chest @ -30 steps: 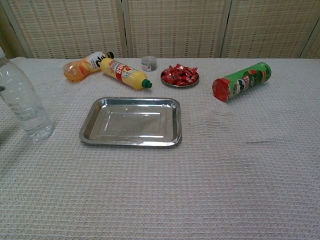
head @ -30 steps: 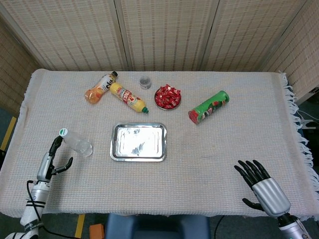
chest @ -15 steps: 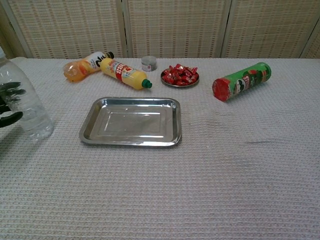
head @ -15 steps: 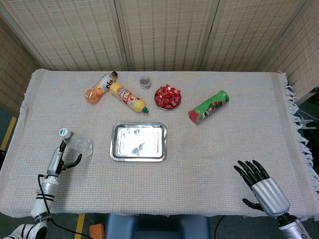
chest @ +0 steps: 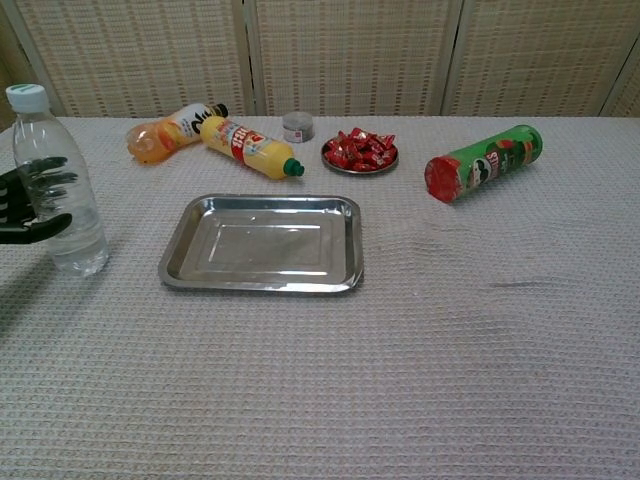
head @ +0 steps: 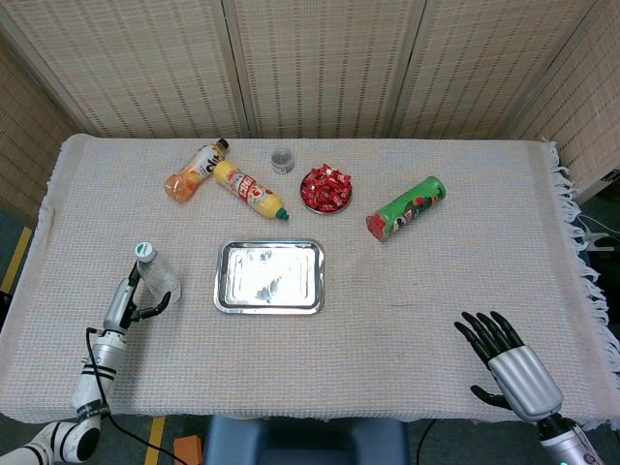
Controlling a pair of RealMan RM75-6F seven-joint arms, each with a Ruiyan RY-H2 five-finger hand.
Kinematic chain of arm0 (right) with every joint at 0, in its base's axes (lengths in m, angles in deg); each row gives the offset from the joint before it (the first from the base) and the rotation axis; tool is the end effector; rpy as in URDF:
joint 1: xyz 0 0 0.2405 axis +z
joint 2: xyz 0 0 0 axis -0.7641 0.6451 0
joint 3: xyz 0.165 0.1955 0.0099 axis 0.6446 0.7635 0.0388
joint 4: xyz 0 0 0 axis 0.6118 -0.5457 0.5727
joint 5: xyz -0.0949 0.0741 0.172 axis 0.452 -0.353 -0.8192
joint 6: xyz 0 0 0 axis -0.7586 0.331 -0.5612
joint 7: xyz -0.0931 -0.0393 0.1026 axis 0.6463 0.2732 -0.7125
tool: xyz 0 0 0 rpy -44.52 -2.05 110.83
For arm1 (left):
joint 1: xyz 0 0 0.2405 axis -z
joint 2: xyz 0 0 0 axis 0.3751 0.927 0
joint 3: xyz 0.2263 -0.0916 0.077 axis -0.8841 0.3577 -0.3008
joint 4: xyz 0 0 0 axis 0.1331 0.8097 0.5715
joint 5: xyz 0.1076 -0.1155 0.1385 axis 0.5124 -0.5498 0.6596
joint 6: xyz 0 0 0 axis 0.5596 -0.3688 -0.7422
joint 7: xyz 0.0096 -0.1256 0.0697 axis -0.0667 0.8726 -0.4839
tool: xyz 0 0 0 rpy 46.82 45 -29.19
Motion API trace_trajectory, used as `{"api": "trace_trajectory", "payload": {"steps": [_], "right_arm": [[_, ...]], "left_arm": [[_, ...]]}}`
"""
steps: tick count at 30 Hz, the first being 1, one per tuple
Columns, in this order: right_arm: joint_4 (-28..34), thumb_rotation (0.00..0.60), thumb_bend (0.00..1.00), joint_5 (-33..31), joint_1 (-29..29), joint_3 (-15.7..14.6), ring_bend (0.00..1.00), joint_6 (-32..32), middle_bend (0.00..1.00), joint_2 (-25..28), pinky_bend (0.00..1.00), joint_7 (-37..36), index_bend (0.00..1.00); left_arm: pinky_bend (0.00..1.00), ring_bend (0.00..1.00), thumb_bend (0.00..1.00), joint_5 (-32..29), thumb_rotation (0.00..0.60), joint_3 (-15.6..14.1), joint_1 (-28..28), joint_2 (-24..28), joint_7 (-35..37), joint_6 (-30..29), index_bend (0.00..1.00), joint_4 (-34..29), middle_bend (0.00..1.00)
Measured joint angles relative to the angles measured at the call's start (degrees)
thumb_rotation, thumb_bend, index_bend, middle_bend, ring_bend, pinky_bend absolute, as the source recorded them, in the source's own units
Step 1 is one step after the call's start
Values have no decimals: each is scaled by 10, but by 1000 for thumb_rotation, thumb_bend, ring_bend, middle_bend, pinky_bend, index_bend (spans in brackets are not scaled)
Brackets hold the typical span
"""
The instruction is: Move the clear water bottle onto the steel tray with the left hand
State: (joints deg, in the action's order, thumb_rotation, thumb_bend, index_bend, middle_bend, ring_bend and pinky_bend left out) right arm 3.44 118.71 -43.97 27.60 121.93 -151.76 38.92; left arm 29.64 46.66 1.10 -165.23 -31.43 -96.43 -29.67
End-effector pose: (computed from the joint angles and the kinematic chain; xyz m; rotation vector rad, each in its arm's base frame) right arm -0.2825 -0.1384 0.1163 1.8045 -0.8457 0.8874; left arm -0.3014 0.3065 0.0149 -1.0302 -1.7617 -1.4889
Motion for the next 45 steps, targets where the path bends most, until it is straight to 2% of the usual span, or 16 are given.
{"api": "trace_trajectory", "payload": {"steps": [3,5,6,10,13,16,22,26,29,31,34,39,42,45], "right_arm": [[0,600,62,1,-1,0,0,2,0,1,0,0,0],[0,600,62,1,-1,0,0,3,0,1,0,-1,0],[0,600,62,1,-1,0,0,3,0,1,0,-1,0],[0,600,62,0,-1,0,0,0,0,1,0,-1,0],[1,600,62,1,0,0,0,0,0,0,0,0,0],[1,600,62,0,-1,0,0,1,0,1,0,0,0],[2,600,62,-1,-1,-1,0,-2,0,2,0,0,0],[2,600,62,3,-2,-2,0,2,0,2,0,0,0],[2,600,62,4,-1,-2,0,-1,0,0,0,4,0],[2,600,62,1,0,-1,0,-6,0,-2,0,9,0],[5,600,62,-6,2,0,0,-14,0,-2,0,12,0],[6,600,62,-3,2,-2,0,-12,0,2,0,7,0],[5,600,62,0,1,-3,0,-7,0,5,0,1,0],[4,600,62,6,-1,-4,0,1,0,6,0,-3,0]], "left_arm": [[69,1,380,-6,600,1,2,-3,-13,5,21,6,16],[117,25,406,-14,600,5,4,-5,-21,9,94,11,91],[157,58,428,-17,600,5,4,-6,-24,11,155,12,157],[275,183,468,-26,600,8,5,-8,-40,17,316,17,320],[343,259,488,-28,600,9,4,-9,-46,14,409,15,413],[379,295,499,-28,600,11,2,-9,-49,6,450,14,456],[362,290,499,-22,600,21,-7,-13,-42,-41,446,22,449],[341,258,500,-30,600,47,-14,-28,-42,-99,421,70,418],[334,237,500,-41,600,66,-17,-32,-24,-106,406,108,393],[332,234,500,-36,600,63,-20,-29,-10,-107,404,109,389],[338,225,498,-9,600,43,-24,-23,5,-112,394,66,380],[345,218,500,61,600,-3,-26,-16,-6,-127,387,-64,367],[341,216,499,80,600,-4,-24,-23,-33,-136,387,-98,365],[336,212,498,62,600,11,-19,-29,-52,-138,384,-77,365]]}}
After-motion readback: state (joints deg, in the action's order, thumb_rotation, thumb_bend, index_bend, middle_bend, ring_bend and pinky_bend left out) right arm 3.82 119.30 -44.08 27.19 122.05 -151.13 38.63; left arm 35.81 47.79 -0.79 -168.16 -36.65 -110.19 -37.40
